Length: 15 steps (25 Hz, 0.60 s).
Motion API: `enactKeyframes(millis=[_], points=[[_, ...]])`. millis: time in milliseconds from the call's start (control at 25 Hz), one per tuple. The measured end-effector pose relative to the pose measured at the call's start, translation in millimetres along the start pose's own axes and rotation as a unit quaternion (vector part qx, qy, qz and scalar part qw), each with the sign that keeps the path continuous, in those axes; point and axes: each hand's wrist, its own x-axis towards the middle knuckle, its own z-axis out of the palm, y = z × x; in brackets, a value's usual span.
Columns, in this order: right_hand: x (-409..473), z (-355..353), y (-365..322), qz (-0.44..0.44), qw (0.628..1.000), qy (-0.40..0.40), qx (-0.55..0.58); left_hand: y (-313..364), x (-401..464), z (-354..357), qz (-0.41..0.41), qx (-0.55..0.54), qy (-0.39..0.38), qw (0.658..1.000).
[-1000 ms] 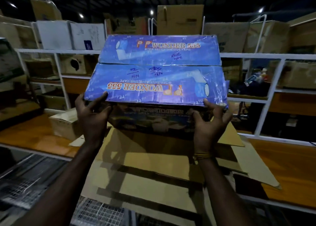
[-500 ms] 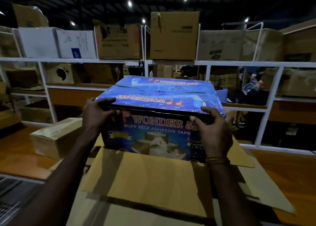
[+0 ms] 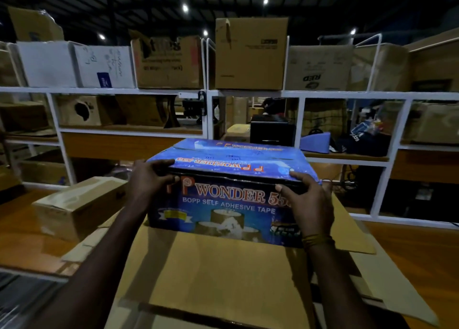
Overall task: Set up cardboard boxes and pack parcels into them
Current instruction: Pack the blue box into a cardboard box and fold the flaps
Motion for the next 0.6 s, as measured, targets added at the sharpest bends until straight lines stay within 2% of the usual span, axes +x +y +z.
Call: enactKeyframes(millis=[240, 400, 520, 600], points=[[-33.9, 24.5, 35.2, 0.050, 0.998, -0.029, -0.004, -37.0, -44.0, 19.4, -0.035, 0.001, -0.017, 0.999], [-61.5, 32.6, 47.2, 0.060, 0.998, -0.037, 0.002, -72.0, -64.5, 29.7, -0.067, 0.037, -0.057, 0.995], [-67.4, 31.1, 45.1, 0.062, 0.994, -0.036, -0.085, -76.3, -66.9, 31.2, -0.046, 0.082, -0.045, 0.995], [-62.7, 31.4, 39.4, 0.024, 0.985, -0.030, -0.171, -72.3, -61.7, 32.4, -0.002, 0.145, -0.035, 0.989]])
